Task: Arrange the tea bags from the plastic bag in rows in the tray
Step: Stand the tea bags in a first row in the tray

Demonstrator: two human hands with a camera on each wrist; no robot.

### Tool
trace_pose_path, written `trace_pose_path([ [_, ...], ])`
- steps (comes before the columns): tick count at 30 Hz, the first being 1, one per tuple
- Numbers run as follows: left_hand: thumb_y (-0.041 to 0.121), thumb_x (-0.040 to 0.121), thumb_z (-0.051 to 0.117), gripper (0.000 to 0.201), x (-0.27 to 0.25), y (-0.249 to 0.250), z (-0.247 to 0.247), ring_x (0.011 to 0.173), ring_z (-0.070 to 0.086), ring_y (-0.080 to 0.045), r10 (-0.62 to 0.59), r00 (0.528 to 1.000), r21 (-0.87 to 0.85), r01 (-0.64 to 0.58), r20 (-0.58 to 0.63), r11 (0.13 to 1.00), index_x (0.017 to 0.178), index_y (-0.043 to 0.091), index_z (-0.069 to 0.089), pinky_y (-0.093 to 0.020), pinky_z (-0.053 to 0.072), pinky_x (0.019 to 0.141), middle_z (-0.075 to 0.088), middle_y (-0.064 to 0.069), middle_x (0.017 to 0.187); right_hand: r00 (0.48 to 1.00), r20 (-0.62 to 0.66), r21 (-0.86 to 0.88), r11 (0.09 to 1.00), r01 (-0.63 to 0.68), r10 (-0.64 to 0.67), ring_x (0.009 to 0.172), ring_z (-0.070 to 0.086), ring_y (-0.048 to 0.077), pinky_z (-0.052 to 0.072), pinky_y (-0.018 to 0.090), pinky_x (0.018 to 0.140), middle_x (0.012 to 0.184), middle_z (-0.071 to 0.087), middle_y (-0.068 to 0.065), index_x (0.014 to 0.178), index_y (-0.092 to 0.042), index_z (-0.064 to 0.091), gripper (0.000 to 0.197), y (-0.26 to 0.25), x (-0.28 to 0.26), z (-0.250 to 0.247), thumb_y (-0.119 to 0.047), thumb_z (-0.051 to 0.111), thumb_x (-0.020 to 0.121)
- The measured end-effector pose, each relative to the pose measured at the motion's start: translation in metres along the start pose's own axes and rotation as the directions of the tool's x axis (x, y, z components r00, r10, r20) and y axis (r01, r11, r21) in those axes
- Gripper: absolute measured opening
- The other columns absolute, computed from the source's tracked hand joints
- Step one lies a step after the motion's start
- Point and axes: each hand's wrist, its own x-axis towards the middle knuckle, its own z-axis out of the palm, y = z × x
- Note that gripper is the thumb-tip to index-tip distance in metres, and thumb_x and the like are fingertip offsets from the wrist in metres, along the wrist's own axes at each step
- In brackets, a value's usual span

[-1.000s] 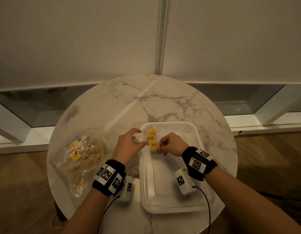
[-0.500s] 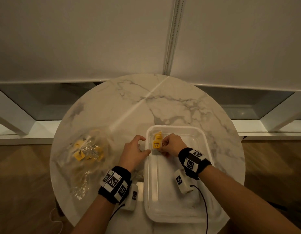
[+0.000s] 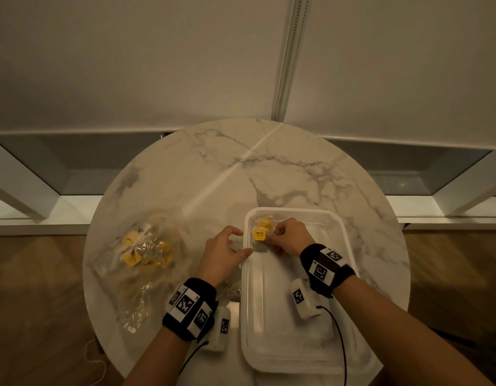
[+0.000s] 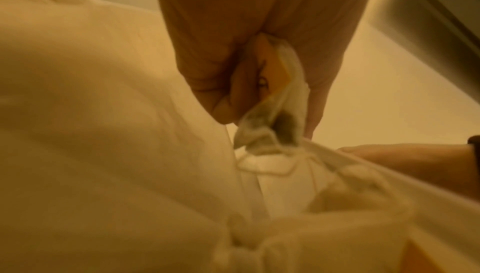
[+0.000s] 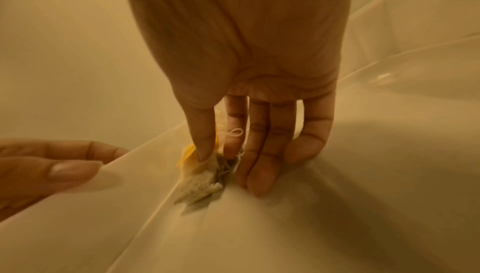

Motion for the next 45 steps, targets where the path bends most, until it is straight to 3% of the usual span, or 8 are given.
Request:
trace_pose_path([
  [5,0.024,0.084,0.077,0.013,-0.009,0.009,-0.010,0.050,0.057,-0.005,0.005,0.999,-0.156,-0.010,-0.035,0.988,0.093,0.018,0.068,-0.016,0.045,0.057,0.060,0.002,0.056,1.000,0.005,-0.038,0.999,-0.005,0.006,0.059,0.069,0.027,0.058,0.032,0.063,0.071,0.073,0.016,0.072,-0.009,0.063,0.034,-0.002,-0.002,-0.001,-0.038,0.076,0.082],
  [8,0.026,0.094,0.065,0.011,-0.016,0.010,-0.016,0.058,0.061,-0.014,-0.051,0.999,-0.342,0.043,-0.014,0.939,0.093,0.017,0.071,-0.029,0.049,0.061,0.065,-0.002,0.065,1.000,0.012,-0.010,1.000,-0.012,0.012,0.055,0.064,0.020,0.056,0.030,0.061,0.072,0.072,0.015,0.073,-0.006,0.063,0.030,-0.007,-0.014,-0.009,-0.030,0.077,0.083],
  [14,0.026,0.104,0.045,0.035,-0.035,0.028,-0.015,0.050,0.054,-0.005,-0.180,0.984,-0.663,0.145,0.016,0.734,0.101,0.002,0.069,-0.015,0.040,0.045,0.058,-0.005,0.063,0.978,0.130,0.126,0.981,0.147,-0.163,0.054,0.065,0.014,0.049,0.020,0.055,0.070,0.073,0.010,0.079,-0.004,0.070,0.028,-0.030,-0.075,-0.018,-0.029,0.068,0.091],
  [20,0.022,0.102,0.046,0.026,-0.043,0.046,-0.003,0.041,0.042,-0.007,-0.249,0.969,-0.893,0.120,0.010,0.434,0.099,0.002,0.062,-0.018,0.037,0.039,0.048,-0.005,0.062,0.901,0.416,0.362,0.931,-0.036,-0.127,0.074,0.071,0.027,0.045,0.026,0.055,0.090,0.076,0.014,0.108,-0.002,0.066,0.042,-0.038,-0.107,0.000,-0.041,0.059,0.095],
  [26,0.011,0.100,0.050,0.016,-0.048,0.052,0.000,0.045,0.045,-0.007,-0.191,0.979,-0.861,0.041,-0.066,0.507,0.091,0.004,0.062,-0.018,0.039,0.043,0.050,-0.001,0.058,0.942,0.297,0.487,0.873,-0.008,-0.157,0.067,0.068,0.026,0.043,0.024,0.053,0.084,0.074,0.016,0.101,0.002,0.062,0.023,-0.029,-0.113,0.006,-0.015,0.071,0.089],
  [35,-0.005,0.092,0.042,0.026,-0.037,0.034,-0.016,0.047,0.040,-0.012,-0.158,0.987,-0.827,0.069,-0.024,0.559,0.092,0.007,0.064,-0.019,0.028,0.039,0.056,-0.005,0.070,0.957,0.237,0.706,0.706,-0.049,-0.170,0.062,0.065,0.025,0.047,0.027,0.059,0.085,0.071,0.025,0.108,0.002,0.062,0.019,-0.016,-0.121,-0.006,-0.006,0.062,0.092],
  [41,-0.001,0.087,0.048,0.028,-0.055,0.041,-0.021,0.046,0.034,-0.009,0.200,0.966,-0.601,-0.065,0.162,0.797,0.108,0.007,0.064,-0.017,0.030,0.042,0.047,-0.009,0.065,0.933,0.344,0.868,0.415,-0.274,-0.103,0.055,0.053,0.019,0.047,0.025,0.055,0.073,0.060,0.016,0.106,0.003,0.064,0.027,-0.010,-0.114,-0.012,-0.012,0.058,0.084],
  [45,0.022,0.084,0.070,0.030,-0.053,0.043,-0.017,0.058,0.050,-0.001,0.339,0.921,-0.445,-0.226,0.191,0.866,0.113,0.015,0.068,-0.013,0.042,0.066,0.057,0.006,0.064,0.904,0.407,0.857,0.398,-0.328,-0.133,0.057,0.047,0.016,0.043,0.023,0.055,0.074,0.056,0.015,0.096,-0.002,0.068,0.019,-0.005,-0.112,-0.008,-0.014,0.056,0.087],
])
